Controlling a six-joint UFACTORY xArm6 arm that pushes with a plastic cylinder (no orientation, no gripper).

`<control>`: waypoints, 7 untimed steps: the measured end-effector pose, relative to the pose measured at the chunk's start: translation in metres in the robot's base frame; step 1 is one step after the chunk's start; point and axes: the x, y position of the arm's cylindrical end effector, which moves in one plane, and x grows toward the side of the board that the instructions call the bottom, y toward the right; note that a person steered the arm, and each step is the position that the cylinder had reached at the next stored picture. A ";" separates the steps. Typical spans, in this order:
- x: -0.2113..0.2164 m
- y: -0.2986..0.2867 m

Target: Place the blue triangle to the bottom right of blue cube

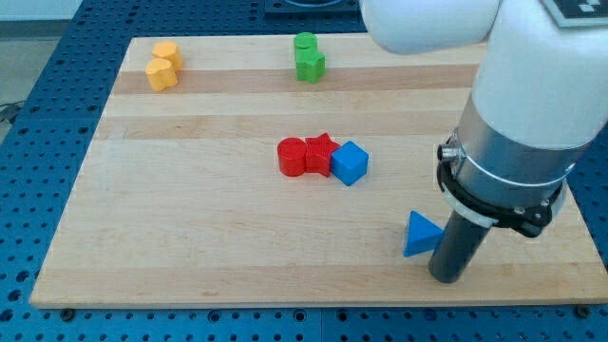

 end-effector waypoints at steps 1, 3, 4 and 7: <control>-0.010 0.000; -0.058 -0.032; -0.058 -0.047; -0.123 -0.051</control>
